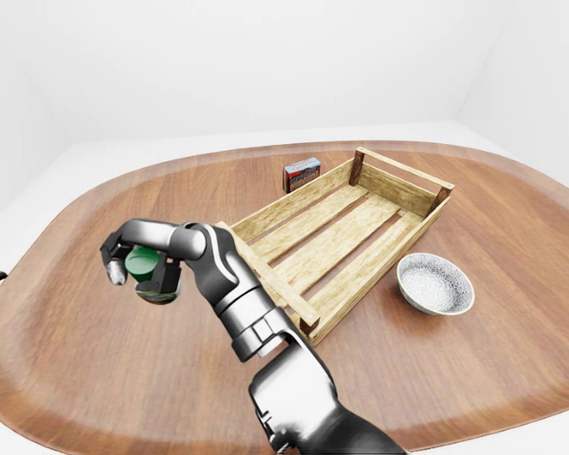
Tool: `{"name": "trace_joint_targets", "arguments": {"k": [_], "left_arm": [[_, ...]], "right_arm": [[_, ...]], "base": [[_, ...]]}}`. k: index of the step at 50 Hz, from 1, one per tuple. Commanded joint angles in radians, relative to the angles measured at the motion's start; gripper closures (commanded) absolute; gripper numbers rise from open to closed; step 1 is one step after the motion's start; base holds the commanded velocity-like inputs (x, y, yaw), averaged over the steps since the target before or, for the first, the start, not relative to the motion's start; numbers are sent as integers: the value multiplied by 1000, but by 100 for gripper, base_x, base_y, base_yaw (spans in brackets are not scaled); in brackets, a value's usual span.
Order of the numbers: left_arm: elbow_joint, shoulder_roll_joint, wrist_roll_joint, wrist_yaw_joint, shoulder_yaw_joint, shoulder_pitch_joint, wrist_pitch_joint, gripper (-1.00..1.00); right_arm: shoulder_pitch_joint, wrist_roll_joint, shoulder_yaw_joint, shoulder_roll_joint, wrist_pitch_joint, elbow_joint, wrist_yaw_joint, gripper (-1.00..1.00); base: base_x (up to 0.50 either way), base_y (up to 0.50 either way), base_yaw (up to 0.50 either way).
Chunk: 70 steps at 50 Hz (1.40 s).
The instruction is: Pick up the salad dressing and put it in the tray.
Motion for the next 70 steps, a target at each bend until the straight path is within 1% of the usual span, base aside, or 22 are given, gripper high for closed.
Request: {"name": "trace_joint_targets", "arguments": {"k": [1,3,9,15,23,27,31,41,42,53,57,70], "left_arm": [[10,0,-2,4,-7,-1,0,-100],[7,-2,-2,4,-10,0,0,-100],[10,-5,6,2,-16,1,0,-100],[5,-8,8,-1,-18,3,0,-100],[14,-9,15,-1,-25,-1,0,-100],[15,-11,19,0,-30,-2,0,-100],[14,-12,19,-1,-31,0,0,-100],[10,-14,24,0,-35,-1,0,-100],[9,-14,24,0,-36,-1,0,-100],[4,-11,22,3,-32,-5,0,-100],[6,-13,27,1,-38,-5,0,-100],[5,-12,28,3,-38,-6,0,-100]], "right_arm": [[-191,133,-62,-40,0,4,0,100],[-235,161,-77,-55,0,11,0,100],[-291,210,-84,-91,0,18,0,100],[-376,258,-114,-150,0,118,0,100],[-502,317,-166,-247,0,270,0,100],[-537,338,-179,-286,0,321,0,100],[-560,355,-203,-342,0,384,0,100],[-545,362,-222,-455,0,387,0,100],[-538,360,-224,-475,0,376,0,100],[-449,377,-261,-591,0,360,0,100],[-423,384,-267,-622,0,350,0,100],[-351,390,-283,-677,0,359,0,100]], "base": [[0,0,0],[0,0,0],[0,0,0],[0,0,0],[0,0,0],[0,0,0],[0,0,0],[0,0,0],[0,0,0],[0,0,0],[0,0,0],[0,0,0]]}}
